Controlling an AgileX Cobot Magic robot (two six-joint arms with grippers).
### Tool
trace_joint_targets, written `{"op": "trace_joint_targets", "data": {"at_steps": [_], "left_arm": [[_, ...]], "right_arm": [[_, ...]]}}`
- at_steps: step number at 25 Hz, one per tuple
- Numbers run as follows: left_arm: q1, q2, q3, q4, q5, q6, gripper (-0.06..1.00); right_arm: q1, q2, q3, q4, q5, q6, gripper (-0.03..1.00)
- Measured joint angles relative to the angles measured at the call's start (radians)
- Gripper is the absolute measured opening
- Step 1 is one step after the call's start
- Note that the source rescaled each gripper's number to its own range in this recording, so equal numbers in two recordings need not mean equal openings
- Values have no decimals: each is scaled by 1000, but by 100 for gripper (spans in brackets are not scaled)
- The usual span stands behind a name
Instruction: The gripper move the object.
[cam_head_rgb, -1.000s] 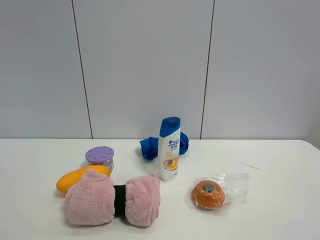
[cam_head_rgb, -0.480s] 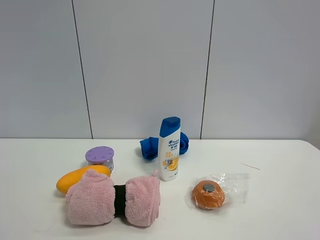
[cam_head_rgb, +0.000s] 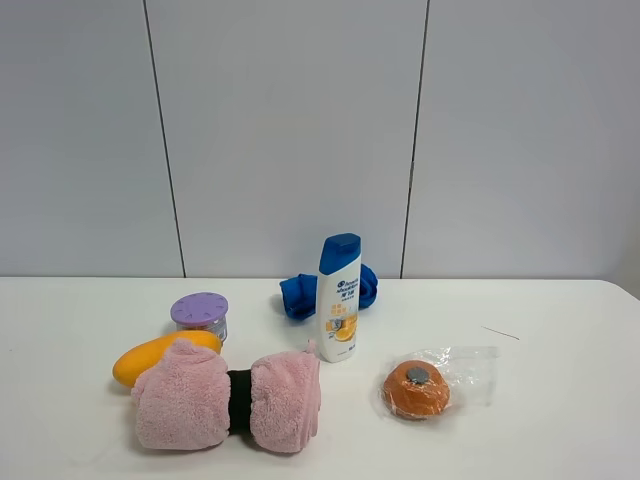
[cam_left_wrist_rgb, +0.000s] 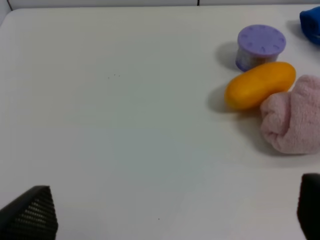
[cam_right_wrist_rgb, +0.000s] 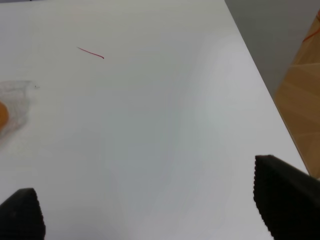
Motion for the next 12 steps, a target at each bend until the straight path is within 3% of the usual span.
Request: {"op": "trace_joint_targets", "data": {"at_steps": [12], "left_arm": [[0,0,0,0,0,0,100]], "right_arm": [[0,0,0,0,0,3,72]]}}
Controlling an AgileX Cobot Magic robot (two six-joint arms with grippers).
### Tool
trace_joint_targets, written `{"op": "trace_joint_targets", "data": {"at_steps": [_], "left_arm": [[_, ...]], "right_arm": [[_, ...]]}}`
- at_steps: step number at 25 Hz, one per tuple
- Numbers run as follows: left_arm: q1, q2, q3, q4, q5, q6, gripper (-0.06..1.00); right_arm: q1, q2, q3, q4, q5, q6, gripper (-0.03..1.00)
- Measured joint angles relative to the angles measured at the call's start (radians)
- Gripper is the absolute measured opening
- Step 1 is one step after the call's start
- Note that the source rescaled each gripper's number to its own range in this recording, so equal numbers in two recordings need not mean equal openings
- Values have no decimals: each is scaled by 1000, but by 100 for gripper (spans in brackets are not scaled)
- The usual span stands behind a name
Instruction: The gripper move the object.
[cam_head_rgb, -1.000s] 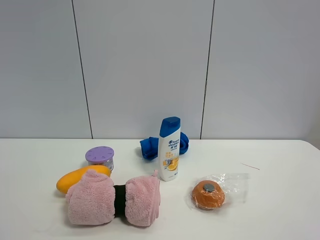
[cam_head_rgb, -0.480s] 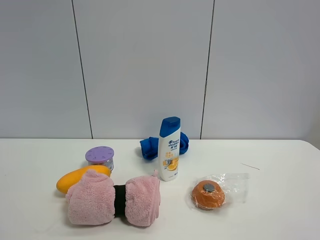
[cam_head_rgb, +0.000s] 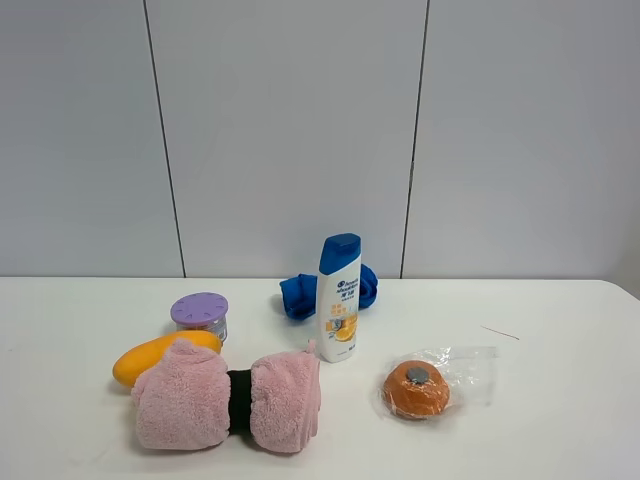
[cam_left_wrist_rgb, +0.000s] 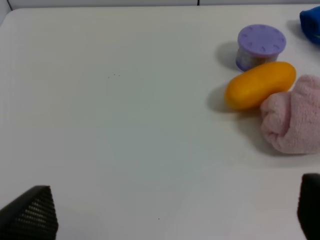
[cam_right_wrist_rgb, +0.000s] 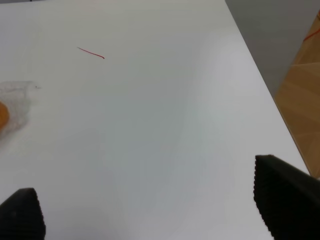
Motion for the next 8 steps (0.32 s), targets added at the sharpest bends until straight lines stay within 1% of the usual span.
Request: {"op": "trace_joint_targets", "data": {"at_steps": [8], "left_arm": [[0,0,0,0,0,0,100]], "right_arm": [[0,0,0,0,0,0,72]]}}
